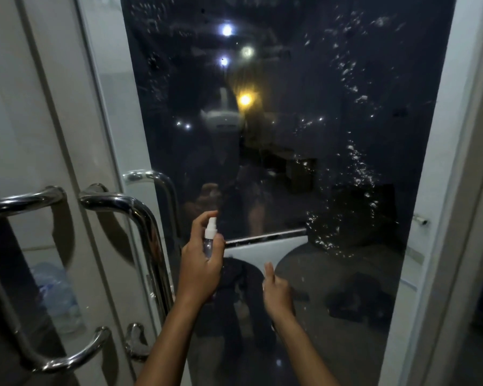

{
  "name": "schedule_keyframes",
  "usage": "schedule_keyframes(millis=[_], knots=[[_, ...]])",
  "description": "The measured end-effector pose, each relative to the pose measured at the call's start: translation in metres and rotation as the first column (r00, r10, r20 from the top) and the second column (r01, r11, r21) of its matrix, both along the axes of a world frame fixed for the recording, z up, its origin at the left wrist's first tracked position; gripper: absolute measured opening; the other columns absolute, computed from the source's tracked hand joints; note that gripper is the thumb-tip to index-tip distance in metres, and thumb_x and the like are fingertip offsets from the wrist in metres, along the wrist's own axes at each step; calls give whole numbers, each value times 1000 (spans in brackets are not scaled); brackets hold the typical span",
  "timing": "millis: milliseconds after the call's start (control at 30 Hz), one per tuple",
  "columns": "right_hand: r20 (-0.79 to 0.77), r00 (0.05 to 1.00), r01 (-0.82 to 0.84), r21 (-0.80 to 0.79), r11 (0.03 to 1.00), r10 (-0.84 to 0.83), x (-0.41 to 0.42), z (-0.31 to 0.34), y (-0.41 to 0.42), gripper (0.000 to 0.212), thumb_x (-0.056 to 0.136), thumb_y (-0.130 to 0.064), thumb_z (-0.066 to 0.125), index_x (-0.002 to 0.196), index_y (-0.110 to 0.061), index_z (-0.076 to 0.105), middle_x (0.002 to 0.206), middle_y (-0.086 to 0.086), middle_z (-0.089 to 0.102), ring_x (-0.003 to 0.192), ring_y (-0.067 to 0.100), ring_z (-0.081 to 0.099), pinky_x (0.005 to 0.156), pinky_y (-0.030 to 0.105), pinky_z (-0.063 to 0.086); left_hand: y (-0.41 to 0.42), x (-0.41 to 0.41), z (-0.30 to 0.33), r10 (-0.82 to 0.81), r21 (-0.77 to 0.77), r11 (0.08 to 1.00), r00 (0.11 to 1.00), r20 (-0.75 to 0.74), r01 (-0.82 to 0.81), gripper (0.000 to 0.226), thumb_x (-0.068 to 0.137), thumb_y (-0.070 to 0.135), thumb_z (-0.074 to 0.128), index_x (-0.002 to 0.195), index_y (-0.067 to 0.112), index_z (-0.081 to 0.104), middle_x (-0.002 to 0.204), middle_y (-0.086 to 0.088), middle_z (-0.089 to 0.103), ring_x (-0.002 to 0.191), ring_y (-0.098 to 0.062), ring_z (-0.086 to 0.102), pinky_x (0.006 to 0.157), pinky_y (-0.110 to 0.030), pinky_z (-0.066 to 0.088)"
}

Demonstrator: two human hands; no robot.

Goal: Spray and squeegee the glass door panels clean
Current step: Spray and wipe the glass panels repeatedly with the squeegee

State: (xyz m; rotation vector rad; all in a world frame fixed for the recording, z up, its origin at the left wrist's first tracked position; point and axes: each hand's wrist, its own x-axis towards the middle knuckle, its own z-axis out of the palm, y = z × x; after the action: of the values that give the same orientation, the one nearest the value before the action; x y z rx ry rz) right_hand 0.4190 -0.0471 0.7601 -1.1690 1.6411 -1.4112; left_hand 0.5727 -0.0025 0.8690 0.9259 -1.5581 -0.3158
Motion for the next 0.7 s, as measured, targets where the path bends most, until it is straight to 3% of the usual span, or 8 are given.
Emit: schedule_keyframes(millis=[67, 167, 300, 367, 433, 600, 700], knots=[[20, 1000, -6, 13, 1000, 6, 0, -13, 3, 63, 100, -55, 37, 49, -19, 40, 41, -7, 41, 48, 13, 43, 59, 32, 38, -1, -3, -4, 22, 0, 1000, 1000, -2, -22, 45, 102, 14, 52, 125, 52, 46, 76, 1, 60, 60, -24, 57, 56, -52, 52], [-19, 1000, 6, 3, 1000, -6, -2, -13, 6, 58, 100, -57, 35, 57, -20, 48, 55, -6, 53, 57, 15, 53, 63, 30, 40, 0, -9, -5, 42, -2, 999, 999, -20, -42, 43, 102, 15, 52, 126, 50, 47, 78, 2, 60, 60, -21, 58, 57, -51, 53], [-39, 999, 14, -94, 995, -18, -5, 10, 1, 52, 101, -55, 37, 66, -22, 57, 62, -8, 57, 61, 11, 57, 55, 24, 38, 0, -19, -4, 70, 9, 998, 997, -25, -70, 42, 102, 16, 52, 126, 50, 45, 78, -1, 60, 58, -26, 57, 54, -49, 52], [-35, 999, -5, -83, 997, 2, -6, 12, -3, 53, 101, -55, 36, 76, -19, 66, 63, -8, 59, 60, 4, 54, 53, 21, 38, 0, -21, -7, 91, 15, 996, 996, -21, -91, 43, 102, 17, 52, 127, 52, 44, 76, -2, 59, 56, -29, 56, 53, -52, 52], [-29, 999, -19, -40, 999, 18, -6, 0, -4, 53, 102, -55, 35, 86, -18, 70, 67, -4, 62, 62, 4, 54, 56, 25, 40, -1, -22, -12, 101, 26, 995, 994, -28, -101, 44, 102, 17, 52, 127, 52, 44, 76, -3, 59, 58, -29, 58, 53, -55, 51], [-84, 996, -25, 77, 997, 31, -7, -47, 14, 66, 96, -63, 31, 88, -12, 73, 74, 2, 67, 77, 23, 65, 72, 33, 51, 3, -23, -23, 122, 45, 992, 992, -28, -120, 46, 101, 15, 52, 126, 53, 45, 76, -3, 59, 60, -29, 58, 54, -55, 50], [-218, 976, 27, 63, 998, -12, -16, -57, 27, 69, 93, -71, 29, 94, -18, 73, 90, 3, 73, 91, 31, 67, 73, 33, 47, 5, -25, -20, 129, 50, 991, 991, -35, -128, 46, 102, 16, 52, 125, 55, 45, 73, -6, 59, 60, -32, 58, 52, -56, 49]])
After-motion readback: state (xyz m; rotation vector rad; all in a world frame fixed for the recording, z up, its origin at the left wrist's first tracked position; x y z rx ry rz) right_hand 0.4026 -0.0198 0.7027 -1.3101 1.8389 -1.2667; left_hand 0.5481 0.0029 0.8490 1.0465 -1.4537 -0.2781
